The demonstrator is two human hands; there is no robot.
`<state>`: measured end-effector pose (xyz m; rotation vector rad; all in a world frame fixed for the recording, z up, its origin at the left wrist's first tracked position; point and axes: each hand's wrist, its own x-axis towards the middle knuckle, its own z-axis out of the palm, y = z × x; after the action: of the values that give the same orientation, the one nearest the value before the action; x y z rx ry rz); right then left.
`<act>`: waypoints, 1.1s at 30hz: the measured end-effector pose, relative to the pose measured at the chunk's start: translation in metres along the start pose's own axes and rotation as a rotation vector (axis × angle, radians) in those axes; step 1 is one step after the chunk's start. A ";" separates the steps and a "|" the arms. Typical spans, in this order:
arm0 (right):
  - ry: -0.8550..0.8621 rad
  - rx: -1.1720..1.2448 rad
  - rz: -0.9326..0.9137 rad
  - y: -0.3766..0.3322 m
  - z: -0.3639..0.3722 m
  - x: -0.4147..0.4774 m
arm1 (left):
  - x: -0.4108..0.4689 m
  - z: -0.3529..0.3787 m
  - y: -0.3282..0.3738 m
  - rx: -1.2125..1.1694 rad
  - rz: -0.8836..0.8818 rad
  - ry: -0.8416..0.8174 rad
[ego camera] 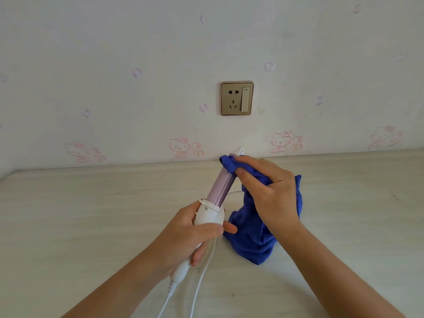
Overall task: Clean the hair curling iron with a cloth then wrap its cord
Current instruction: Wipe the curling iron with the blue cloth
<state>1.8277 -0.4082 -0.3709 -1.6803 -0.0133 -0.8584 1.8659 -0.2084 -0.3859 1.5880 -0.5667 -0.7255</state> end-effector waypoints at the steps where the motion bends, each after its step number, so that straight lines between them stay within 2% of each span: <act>1: -0.063 0.007 0.012 0.000 0.001 -0.001 | 0.001 0.000 0.000 0.000 0.011 0.017; 4: -0.340 0.034 0.027 -0.001 0.012 -0.010 | 0.004 -0.004 0.000 -0.009 -0.004 0.072; 5: -0.374 0.029 0.017 -0.001 0.016 -0.013 | 0.004 -0.007 0.000 0.002 -0.015 0.092; 8: -0.269 -0.003 -0.021 -0.001 0.016 -0.010 | 0.002 -0.007 0.001 -0.027 -0.009 0.092; 12: -0.044 0.033 0.038 -0.003 -0.001 0.003 | 0.000 -0.003 0.000 -0.342 -0.016 -0.072; 14: -0.074 0.041 0.027 -0.004 0.000 0.003 | 0.000 -0.005 -0.001 -0.452 -0.052 -0.110; 18: -0.321 0.049 -0.010 -0.003 0.017 -0.013 | 0.001 -0.010 -0.001 -0.491 -0.085 -0.079; 20: -0.294 0.008 -0.045 -0.003 0.018 -0.013 | 0.002 -0.013 -0.001 -0.507 -0.079 -0.085; 25: -0.047 0.033 -0.008 -0.004 0.003 0.000 | 0.001 -0.008 -0.007 -0.591 -0.106 -0.141; 27: -0.111 0.050 0.003 -0.003 0.002 -0.001 | 0.002 -0.006 -0.008 -0.614 -0.109 -0.140; 30: -0.322 0.017 -0.026 -0.002 0.011 -0.008 | 0.002 -0.009 -0.009 -0.662 -0.103 -0.132; 31: -0.338 -0.008 -0.042 -0.001 0.012 -0.010 | 0.002 -0.010 -0.009 -0.658 -0.099 -0.129; 33: -0.243 -0.029 -0.032 -0.001 0.011 -0.007 | 0.002 -0.010 -0.009 -0.626 -0.075 -0.132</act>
<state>1.8280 -0.3951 -0.3739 -1.8067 -0.1955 -0.6768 1.8740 -0.2017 -0.3941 0.9876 -0.3266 -0.9579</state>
